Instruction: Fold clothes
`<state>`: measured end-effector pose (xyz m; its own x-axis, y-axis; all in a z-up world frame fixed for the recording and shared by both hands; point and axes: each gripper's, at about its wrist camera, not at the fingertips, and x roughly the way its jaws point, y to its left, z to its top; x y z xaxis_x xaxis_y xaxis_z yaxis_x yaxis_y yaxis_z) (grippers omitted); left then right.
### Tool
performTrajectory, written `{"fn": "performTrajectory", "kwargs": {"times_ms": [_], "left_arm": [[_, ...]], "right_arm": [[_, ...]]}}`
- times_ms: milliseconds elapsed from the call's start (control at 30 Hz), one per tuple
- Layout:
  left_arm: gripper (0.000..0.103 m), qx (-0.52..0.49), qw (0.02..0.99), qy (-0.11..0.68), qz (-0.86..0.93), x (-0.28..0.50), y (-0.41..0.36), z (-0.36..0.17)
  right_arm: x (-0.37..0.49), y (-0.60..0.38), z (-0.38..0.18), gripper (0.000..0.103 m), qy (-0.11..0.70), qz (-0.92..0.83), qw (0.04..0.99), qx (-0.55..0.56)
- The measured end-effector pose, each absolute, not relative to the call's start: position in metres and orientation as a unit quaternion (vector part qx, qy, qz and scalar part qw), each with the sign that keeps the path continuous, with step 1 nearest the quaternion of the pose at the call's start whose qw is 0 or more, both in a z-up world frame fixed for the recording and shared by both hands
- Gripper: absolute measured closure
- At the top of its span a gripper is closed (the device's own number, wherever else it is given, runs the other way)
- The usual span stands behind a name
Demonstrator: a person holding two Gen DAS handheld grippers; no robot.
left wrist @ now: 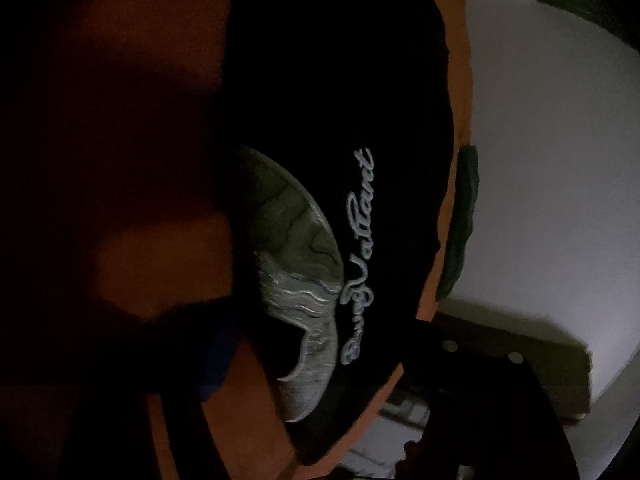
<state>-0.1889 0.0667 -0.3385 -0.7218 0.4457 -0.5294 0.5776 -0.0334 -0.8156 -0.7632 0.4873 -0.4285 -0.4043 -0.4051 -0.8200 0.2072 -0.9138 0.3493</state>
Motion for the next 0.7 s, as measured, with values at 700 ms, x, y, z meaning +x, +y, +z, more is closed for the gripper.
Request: {"fn": "performTrajectory", "kwargs": {"times_ms": [700], "left_arm": [[0.063,0.317,0.016,0.726,-0.611,-0.254,0.094,-0.375]], "right_arm": [[-0.842,0.451,-0.408,0.041,0.021,-0.792,0.232,0.565]]}}
